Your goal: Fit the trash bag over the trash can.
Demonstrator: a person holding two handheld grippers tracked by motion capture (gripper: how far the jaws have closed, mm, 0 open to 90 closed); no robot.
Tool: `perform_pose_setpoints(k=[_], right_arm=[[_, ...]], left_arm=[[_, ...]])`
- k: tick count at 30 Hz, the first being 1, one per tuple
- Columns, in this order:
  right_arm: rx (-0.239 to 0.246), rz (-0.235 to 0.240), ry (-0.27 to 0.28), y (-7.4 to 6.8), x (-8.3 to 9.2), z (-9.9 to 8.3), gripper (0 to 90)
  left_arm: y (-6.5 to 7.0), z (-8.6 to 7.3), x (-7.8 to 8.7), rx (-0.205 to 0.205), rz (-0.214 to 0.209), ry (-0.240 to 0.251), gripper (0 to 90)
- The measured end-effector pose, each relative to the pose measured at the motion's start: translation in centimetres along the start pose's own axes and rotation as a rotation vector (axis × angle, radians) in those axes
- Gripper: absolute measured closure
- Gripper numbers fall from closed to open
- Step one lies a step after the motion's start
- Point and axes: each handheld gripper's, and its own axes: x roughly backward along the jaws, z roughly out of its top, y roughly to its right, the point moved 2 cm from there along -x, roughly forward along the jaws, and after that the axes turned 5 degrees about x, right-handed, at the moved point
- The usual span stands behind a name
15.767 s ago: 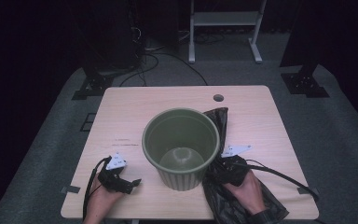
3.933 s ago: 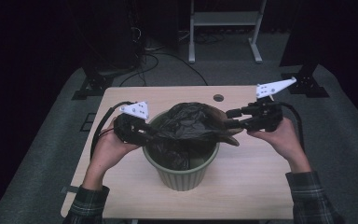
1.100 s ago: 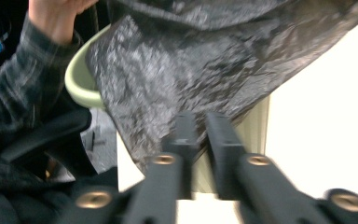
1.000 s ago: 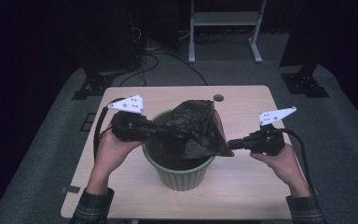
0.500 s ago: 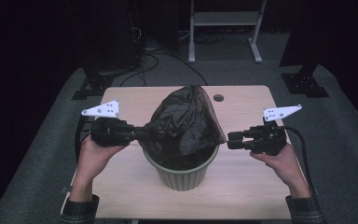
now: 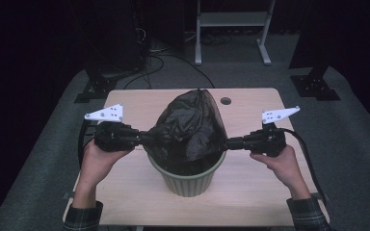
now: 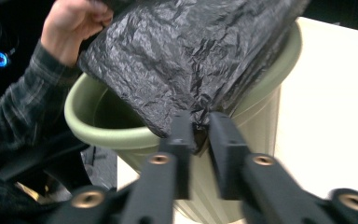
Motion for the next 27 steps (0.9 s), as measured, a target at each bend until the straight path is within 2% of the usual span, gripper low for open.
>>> perform_pose_setpoints(k=[1,4,6,9,13,18,27], right_arm=[[0.008,-0.006,-0.002,-0.1,0.1,0.0,89.7],[0.034,-0.032,-0.023,-0.2,0.6,-0.2,89.8],[0.049,-0.055,-0.041,-0.5,1.5,-0.3,89.8],[0.055,-0.070,-0.035,-0.7,2.8,-0.5,89.9],[0.040,-0.113,-0.044,-0.6,4.9,-1.5,89.9],[0.020,-0.155,-0.068,-0.3,6.7,-3.2,89.9],[-0.009,-0.160,-0.111,-0.3,7.8,-6.0,89.9]], left_arm=[[0.0,-0.1,0.1,0.001,0.000,0.002,80.3],[-0.4,-0.5,0.9,0.021,0.010,0.023,80.3],[-0.7,-0.9,1.3,0.034,0.018,0.036,80.3],[-1.1,-1.5,2.0,0.054,0.026,0.052,80.3],[-1.8,-2.8,2.9,0.086,0.037,0.066,80.3],[-2.9,-4.7,4.0,0.137,0.063,0.080,80.3],[-4.5,-8.1,5.5,0.225,0.119,0.080,81.9]])
